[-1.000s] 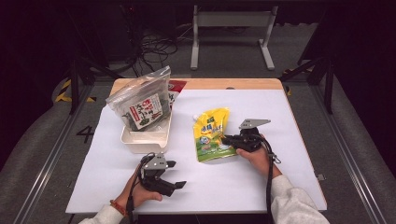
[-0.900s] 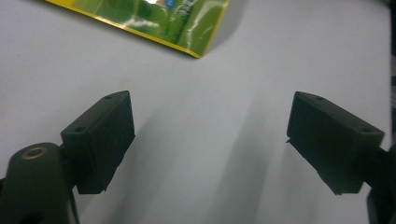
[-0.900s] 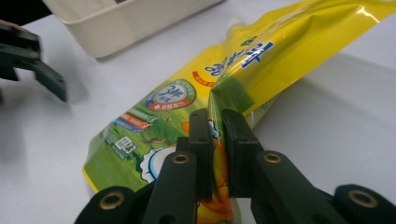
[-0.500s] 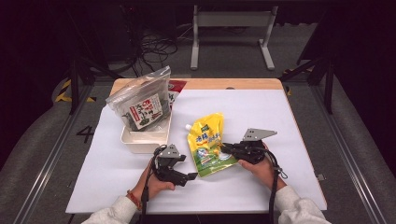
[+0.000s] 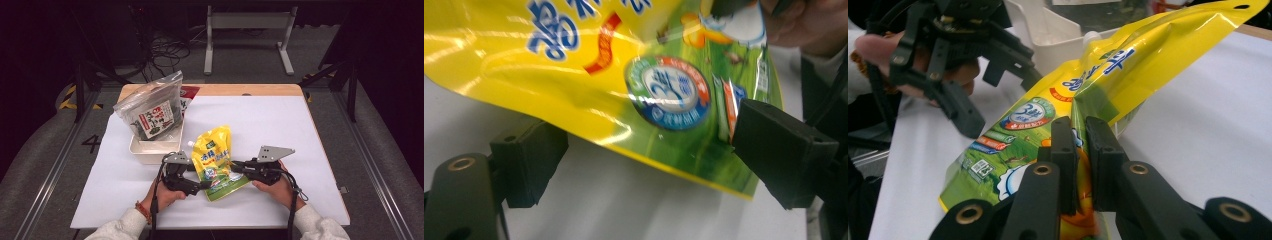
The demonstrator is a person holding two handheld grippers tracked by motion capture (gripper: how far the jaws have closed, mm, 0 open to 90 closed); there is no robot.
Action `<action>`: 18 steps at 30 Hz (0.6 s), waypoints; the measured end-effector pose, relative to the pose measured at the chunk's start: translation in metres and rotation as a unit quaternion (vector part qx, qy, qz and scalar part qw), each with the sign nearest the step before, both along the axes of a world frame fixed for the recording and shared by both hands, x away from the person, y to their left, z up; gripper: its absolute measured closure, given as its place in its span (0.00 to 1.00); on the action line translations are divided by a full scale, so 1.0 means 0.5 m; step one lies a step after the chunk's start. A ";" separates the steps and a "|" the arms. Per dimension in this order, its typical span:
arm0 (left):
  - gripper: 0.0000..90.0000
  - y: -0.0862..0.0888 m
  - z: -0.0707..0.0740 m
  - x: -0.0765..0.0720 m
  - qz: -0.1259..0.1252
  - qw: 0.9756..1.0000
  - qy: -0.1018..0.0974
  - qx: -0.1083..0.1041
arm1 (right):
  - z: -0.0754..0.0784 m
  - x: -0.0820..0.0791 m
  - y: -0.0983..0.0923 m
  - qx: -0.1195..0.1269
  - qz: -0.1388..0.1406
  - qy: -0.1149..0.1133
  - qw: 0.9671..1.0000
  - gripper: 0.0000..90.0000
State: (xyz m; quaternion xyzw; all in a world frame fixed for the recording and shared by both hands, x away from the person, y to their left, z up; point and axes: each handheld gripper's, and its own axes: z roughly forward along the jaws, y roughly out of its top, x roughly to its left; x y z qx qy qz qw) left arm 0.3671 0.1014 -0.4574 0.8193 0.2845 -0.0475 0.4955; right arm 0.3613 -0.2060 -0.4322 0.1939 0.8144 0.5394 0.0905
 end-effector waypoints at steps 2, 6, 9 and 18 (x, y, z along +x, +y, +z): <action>0.20 0.003 0.005 -0.002 0.002 1.000 -0.005 -0.008 | 0.001 -0.004 0.003 0.000 0.009 -0.006 1.000 0.93; 0.28 0.009 0.015 -0.009 0.005 1.000 -0.021 -0.017 | 0.006 -0.016 0.017 -0.005 0.027 -0.025 0.999 0.92; 0.37 0.012 0.026 -0.016 0.001 0.999 -0.041 -0.025 | 0.010 -0.021 0.021 -0.011 0.035 -0.033 0.999 0.92; 0.77 0.034 0.050 -0.025 -0.002 0.996 -0.082 -0.047 | 0.018 -0.038 0.034 -0.031 0.026 -0.058 0.997 0.91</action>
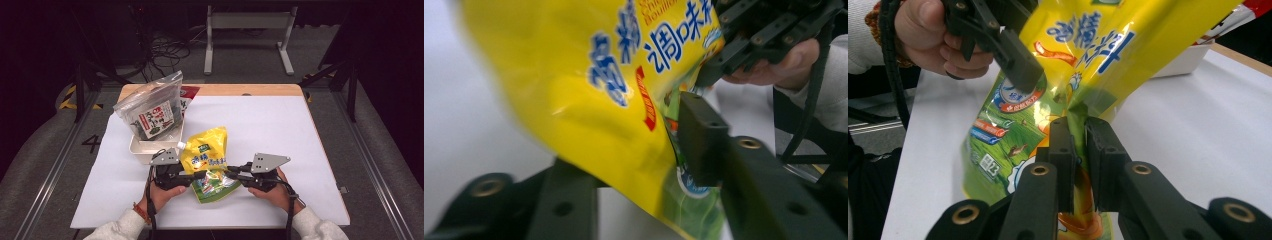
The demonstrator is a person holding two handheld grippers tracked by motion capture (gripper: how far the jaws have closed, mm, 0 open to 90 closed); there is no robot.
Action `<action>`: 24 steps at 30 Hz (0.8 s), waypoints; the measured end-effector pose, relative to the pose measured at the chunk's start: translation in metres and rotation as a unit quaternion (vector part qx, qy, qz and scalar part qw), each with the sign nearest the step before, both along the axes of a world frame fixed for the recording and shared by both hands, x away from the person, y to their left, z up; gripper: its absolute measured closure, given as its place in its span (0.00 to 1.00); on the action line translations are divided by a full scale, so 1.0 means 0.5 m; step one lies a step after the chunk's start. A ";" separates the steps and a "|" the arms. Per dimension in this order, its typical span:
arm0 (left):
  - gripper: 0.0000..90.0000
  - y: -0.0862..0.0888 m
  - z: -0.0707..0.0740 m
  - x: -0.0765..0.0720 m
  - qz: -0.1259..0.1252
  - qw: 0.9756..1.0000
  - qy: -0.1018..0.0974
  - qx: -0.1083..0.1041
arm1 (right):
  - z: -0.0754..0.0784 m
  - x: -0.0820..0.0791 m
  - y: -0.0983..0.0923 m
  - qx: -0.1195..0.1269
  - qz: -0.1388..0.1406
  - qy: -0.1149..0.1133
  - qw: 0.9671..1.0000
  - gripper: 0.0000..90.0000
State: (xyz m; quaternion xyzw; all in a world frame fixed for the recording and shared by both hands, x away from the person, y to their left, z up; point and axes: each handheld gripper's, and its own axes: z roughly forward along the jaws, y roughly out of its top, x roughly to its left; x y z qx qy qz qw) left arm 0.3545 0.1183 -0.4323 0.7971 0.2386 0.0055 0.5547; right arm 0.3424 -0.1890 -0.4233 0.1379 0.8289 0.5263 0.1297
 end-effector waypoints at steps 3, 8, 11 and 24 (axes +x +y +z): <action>0.90 0.002 0.013 -0.007 -0.002 1.000 -0.020 0.005 | -0.006 0.001 0.004 -0.010 -0.008 -0.005 1.000 0.89; 0.91 0.007 0.024 -0.012 -0.005 0.999 -0.047 0.025 | -0.008 0.000 0.012 -0.013 -0.019 0.001 1.000 0.86; 0.91 0.008 0.028 -0.017 -0.010 0.998 -0.056 0.028 | -0.007 -0.001 0.012 -0.012 -0.024 0.010 1.000 0.78; 0.91 0.018 0.052 -0.023 -0.022 0.995 -0.089 0.036 | 0.006 -0.028 -0.056 -0.039 -0.082 0.010 0.996 0.54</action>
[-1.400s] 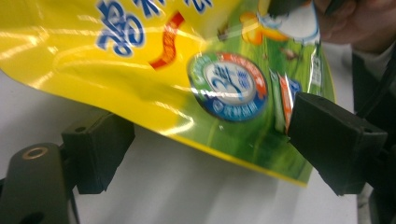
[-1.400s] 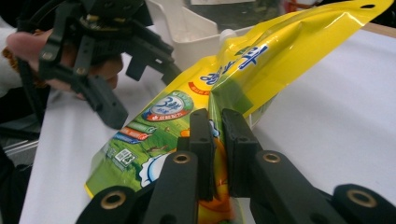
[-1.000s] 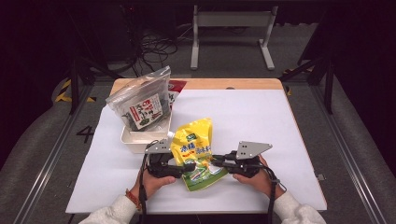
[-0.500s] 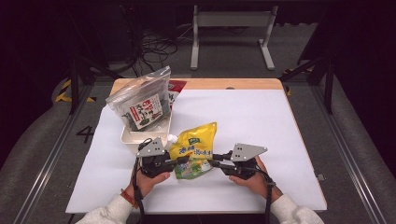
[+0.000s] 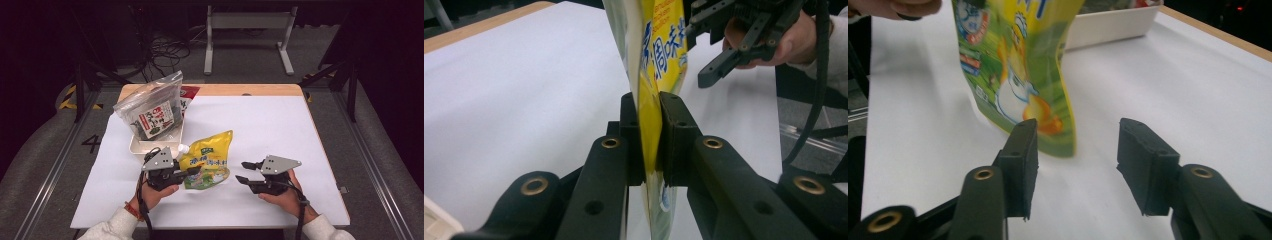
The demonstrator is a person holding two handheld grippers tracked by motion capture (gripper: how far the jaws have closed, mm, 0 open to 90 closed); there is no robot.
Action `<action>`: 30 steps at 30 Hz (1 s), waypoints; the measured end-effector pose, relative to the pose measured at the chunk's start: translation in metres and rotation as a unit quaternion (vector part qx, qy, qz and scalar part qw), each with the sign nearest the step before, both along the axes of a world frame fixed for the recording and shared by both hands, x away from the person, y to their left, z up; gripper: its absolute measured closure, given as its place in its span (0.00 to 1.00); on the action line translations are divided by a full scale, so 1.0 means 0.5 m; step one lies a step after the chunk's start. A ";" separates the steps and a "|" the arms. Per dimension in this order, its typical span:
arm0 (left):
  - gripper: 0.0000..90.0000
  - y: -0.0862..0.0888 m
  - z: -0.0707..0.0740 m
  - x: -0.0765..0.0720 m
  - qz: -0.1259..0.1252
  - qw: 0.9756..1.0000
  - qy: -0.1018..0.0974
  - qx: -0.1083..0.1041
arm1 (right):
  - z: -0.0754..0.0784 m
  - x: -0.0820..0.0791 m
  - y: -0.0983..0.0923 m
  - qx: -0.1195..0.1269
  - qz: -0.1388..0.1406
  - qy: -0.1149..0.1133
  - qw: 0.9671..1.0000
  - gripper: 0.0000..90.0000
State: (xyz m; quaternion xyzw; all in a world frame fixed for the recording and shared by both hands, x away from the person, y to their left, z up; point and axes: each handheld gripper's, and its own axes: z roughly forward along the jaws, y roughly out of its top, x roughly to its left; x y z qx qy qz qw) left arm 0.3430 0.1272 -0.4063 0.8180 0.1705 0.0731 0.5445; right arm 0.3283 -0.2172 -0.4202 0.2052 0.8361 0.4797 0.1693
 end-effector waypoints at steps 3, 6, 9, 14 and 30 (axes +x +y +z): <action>0.91 0.002 0.002 -0.002 -0.003 1.000 -0.002 0.002 | 0.001 -0.005 -0.014 -0.003 -0.013 0.001 1.000 0.52; 0.91 0.006 0.008 -0.005 -0.004 1.000 -0.010 0.003 | -0.003 -0.012 -0.036 -0.002 -0.033 0.007 0.999 0.48; 0.91 0.005 0.015 -0.010 -0.009 1.000 -0.019 0.006 | -0.012 -0.019 -0.053 -0.009 -0.047 0.015 0.999 0.47; 0.91 0.009 0.028 -0.014 -0.012 0.999 -0.032 0.006 | -0.020 -0.032 -0.066 -0.020 -0.061 0.025 0.998 0.43; 0.91 0.053 0.074 -0.028 -0.004 0.997 -0.078 0.006 | -0.035 -0.065 -0.099 -0.046 -0.096 0.020 0.994 0.33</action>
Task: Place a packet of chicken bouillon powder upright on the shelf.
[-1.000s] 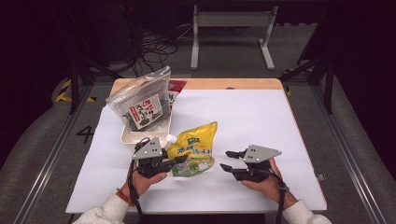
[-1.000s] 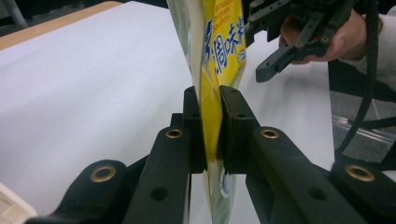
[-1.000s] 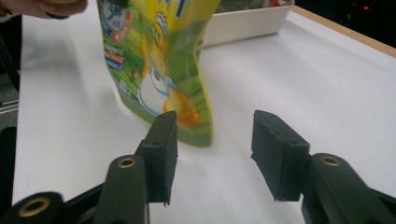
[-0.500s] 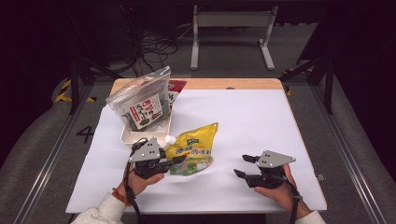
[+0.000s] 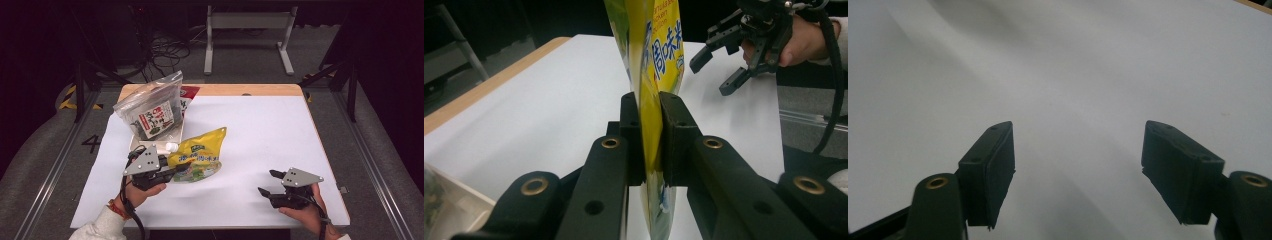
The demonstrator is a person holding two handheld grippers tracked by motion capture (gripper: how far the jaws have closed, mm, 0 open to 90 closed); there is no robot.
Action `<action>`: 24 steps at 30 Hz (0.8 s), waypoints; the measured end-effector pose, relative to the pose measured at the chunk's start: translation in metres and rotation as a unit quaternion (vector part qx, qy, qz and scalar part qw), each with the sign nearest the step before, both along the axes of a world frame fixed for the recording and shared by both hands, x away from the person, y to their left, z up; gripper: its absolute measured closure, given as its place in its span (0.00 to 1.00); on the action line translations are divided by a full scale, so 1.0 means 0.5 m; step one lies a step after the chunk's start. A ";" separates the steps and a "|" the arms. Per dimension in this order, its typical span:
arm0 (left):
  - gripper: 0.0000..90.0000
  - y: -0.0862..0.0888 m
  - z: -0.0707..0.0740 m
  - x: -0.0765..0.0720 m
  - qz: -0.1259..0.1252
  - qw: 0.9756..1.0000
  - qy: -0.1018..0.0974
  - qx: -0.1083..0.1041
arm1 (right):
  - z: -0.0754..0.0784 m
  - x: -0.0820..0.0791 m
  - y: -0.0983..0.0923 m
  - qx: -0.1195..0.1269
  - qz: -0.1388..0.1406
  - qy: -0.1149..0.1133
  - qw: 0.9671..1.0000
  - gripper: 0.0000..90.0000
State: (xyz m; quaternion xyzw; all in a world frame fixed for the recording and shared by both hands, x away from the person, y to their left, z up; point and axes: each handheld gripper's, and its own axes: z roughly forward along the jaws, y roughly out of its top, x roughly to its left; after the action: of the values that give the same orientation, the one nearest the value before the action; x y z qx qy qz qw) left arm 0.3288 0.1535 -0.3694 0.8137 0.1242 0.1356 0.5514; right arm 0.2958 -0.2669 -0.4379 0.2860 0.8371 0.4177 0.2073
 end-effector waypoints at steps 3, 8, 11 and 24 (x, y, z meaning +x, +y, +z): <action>0.91 0.006 0.004 0.002 0.002 1.000 -0.005 0.000 | -0.001 0.001 -0.001 -0.001 0.000 0.002 1.000 0.32; 0.91 0.014 0.005 0.008 0.006 1.000 -0.006 0.002 | -0.003 0.003 0.000 0.001 0.001 0.005 1.000 0.31; 0.91 0.019 0.006 0.010 0.008 1.000 -0.008 0.001 | -0.005 0.004 0.002 0.002 0.001 0.006 1.000 0.30; 0.91 0.040 0.017 0.014 0.019 1.000 -0.018 -0.001 | -0.006 0.004 0.005 0.009 0.010 0.006 1.000 0.26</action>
State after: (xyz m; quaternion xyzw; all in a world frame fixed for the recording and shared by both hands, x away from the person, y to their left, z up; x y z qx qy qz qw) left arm 0.3356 0.1734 -0.3610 0.8080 0.1296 0.1607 0.5518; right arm 0.2979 -0.2646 -0.4406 0.2817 0.8373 0.4260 0.1953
